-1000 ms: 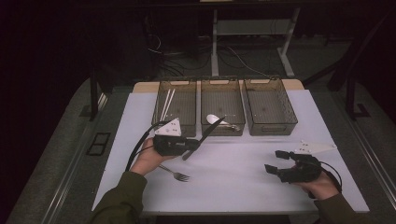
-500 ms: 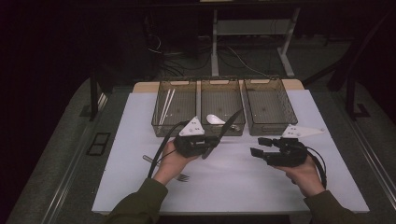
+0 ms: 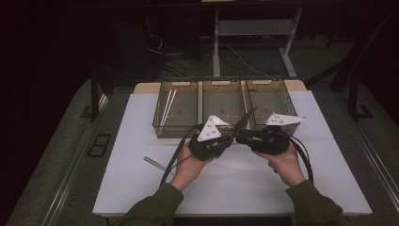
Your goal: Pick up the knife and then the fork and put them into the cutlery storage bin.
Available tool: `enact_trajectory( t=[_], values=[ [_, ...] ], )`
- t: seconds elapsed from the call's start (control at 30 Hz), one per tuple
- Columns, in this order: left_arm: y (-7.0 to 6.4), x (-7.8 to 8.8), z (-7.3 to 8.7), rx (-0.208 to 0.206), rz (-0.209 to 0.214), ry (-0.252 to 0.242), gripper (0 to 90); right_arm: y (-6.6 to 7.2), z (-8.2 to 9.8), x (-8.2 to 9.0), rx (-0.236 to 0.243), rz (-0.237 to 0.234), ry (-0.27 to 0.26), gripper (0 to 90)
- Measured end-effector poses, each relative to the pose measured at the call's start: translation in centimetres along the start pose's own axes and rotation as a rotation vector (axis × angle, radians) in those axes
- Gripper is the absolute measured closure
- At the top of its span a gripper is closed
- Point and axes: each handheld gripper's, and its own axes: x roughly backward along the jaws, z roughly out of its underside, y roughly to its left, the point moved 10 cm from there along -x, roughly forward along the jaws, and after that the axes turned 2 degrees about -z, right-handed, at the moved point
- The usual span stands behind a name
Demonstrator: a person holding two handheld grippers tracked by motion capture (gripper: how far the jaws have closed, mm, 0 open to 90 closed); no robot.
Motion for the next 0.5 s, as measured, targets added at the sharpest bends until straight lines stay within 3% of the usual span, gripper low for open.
enact_trajectory(
  t=[0.2, 0.27, 0.4, 0.5],
  values=[
    [-0.1, -0.1, 0.0, -0.013, -0.008, -0.001, 79.3, -0.1, -0.7, -0.7, -0.018, -0.011, -0.033, 83.1],
    [0.0, -0.1, -0.2, -0.009, -0.010, -0.017, 79.3, 0.0, -1.0, -0.7, -0.040, -0.037, -0.052, 87.6],
    [0.2, 0.2, 0.1, 0.016, 0.017, -0.022, 76.9, -0.1, -1.2, -0.9, -0.029, -0.030, -0.043, 87.9],
    [0.3, 0.8, 0.5, 0.015, 0.031, -0.014, 67.3, -1.1, -1.4, -0.5, -0.022, -0.001, -0.037, 87.9]
  ],
)
